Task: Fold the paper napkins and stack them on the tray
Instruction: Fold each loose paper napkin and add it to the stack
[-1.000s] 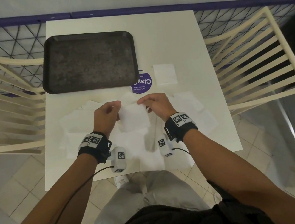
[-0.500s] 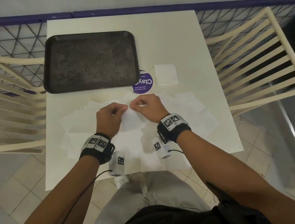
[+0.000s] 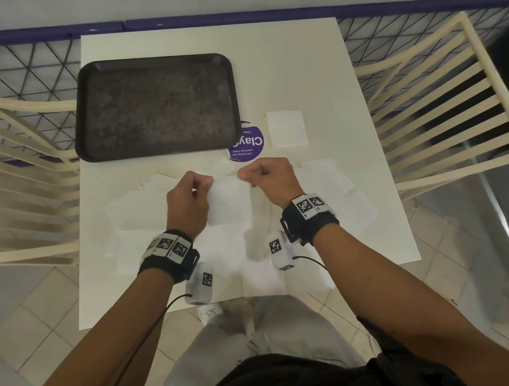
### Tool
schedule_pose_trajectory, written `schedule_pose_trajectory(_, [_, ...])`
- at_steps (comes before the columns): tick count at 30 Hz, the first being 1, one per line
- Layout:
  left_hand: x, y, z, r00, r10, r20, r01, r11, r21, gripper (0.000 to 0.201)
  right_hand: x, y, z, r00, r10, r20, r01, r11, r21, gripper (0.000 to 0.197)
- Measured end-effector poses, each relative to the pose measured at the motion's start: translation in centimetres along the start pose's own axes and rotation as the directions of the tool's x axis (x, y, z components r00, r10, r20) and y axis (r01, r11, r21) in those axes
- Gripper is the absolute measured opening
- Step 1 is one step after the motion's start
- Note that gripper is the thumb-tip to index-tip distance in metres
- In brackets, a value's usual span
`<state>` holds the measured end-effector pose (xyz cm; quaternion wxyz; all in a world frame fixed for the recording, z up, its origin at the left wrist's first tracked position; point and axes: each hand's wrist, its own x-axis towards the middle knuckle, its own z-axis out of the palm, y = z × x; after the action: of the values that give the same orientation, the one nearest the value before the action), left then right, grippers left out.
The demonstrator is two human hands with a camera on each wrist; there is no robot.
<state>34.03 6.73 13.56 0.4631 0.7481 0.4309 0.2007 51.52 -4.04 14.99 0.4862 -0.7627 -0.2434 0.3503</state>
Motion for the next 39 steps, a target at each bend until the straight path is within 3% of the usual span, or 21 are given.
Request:
schedule_pose_trajectory(5, [0.3, 0.0, 0.3, 1.000, 0.015, -0.021, -0.014, 1.000, 0.028, 0.012, -0.7, 0.5, 1.0, 0.994, 0.028, 0.102, -0.024, 0.999, -0.038, 0.024])
schedule_pose_trajectory(8, [0.3, 0.0, 0.4, 0.999, 0.025, -0.025, -0.025, 1.000, -0.002, 0.011, -0.6, 1.1, 1.1, 0.989, 0.064, 0.135, -0.042, 0.986, -0.160, 0.015])
schedule_pose_trajectory(11, [0.4, -0.3, 0.4, 0.999, 0.036, -0.010, -0.036, 0.999, -0.004, 0.010, -0.5, 1.3, 0.8, 0.991, 0.064, 0.121, -0.033, 0.969, -0.243, 0.027])
schedule_pose_trajectory(15, [0.4, -0.5, 0.6, 0.999, 0.044, 0.001, -0.044, 0.999, 0.009, 0.010, -0.2, 1.1, 0.4, 0.990, 0.083, 0.110, -0.064, 0.984, -0.166, 0.017])
schedule_pose_trajectory(21, [0.8, -0.3, 1.0, 0.999, 0.013, -0.050, -0.010, 0.999, 0.051, 0.012, -0.5, 1.3, 0.3, 0.992, 0.054, 0.110, -0.036, 0.987, -0.159, 0.021])
schedule_pose_trajectory(25, [1.2, -0.1, 1.0, 0.998, 0.004, -0.065, -0.002, 0.999, 0.045, 0.013, -0.4, 1.8, -0.3, 0.992, 0.045, 0.121, -0.027, 0.989, -0.148, 0.009])
schedule_pose_trajectory(30, [1.6, -0.2, 1.6, 0.995, -0.095, -0.029, 0.096, 0.994, 0.043, 0.024, 1.8, 2.1, -2.4, 0.999, 0.052, 0.012, -0.049, 0.988, -0.143, 0.006])
schedule_pose_trajectory(35, [0.9, -1.2, 2.4, 0.965, -0.180, 0.191, 0.155, 0.978, 0.140, 0.019, 7.5, 2.5, -6.6, 0.978, 0.095, -0.184, -0.122, 0.982, -0.146, 0.009])
schedule_pose_trajectory(39, [-0.1, -3.1, 3.1, 0.921, -0.283, 0.266, 0.240, 0.953, 0.184, 0.016, 11.8, 3.0, -9.5, 0.948, 0.134, -0.287, -0.194, 0.963, -0.189, 0.017])
